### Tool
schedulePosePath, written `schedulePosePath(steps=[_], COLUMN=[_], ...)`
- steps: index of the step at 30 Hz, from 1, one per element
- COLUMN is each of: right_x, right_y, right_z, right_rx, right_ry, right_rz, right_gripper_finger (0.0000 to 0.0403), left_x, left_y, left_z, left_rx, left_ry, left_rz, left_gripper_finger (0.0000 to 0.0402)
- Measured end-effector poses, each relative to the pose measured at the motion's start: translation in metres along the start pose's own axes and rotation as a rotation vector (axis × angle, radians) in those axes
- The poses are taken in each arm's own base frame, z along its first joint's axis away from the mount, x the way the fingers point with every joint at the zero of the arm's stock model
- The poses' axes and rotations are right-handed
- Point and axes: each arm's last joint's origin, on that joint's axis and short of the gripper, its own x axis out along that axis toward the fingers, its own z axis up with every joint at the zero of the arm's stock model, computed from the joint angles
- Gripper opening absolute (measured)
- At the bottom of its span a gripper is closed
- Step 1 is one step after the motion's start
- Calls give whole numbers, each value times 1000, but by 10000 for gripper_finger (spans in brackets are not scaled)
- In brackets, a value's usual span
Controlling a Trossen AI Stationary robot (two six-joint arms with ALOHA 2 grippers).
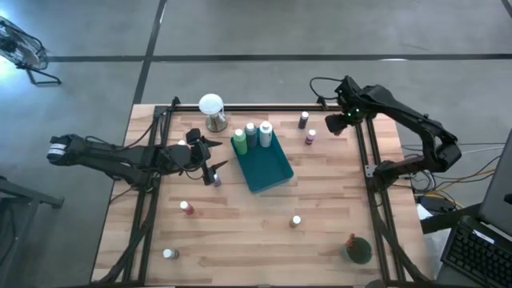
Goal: Pick & Place Paint Supplies
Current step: Put the pink paint bottle into the blue bin
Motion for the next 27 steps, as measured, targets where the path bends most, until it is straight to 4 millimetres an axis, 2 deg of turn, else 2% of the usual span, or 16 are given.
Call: schedulePosePath(steps=[8, 14, 22, 27], right_x=[-37, -70, -116, -121], right_y=[13, 36, 87, 133], right_z=[-2, -7, -26, -37], right_rx=[-79, -165, -318, -442], right_ry=[-45, -91, -169, -151], right_rz=[76, 133, 282, 329], right_gripper_finger=[114, 114, 114, 114], left_x=[0, 0, 0, 0], left_y=[0, 0, 0, 0], left_z=[0, 0, 0, 0], left_rx=[0, 0, 7, 7], left_ry=[0, 0, 0, -3], left_rz=[0, 0, 0, 1], left_gripper_finger=[314, 314, 314, 314])
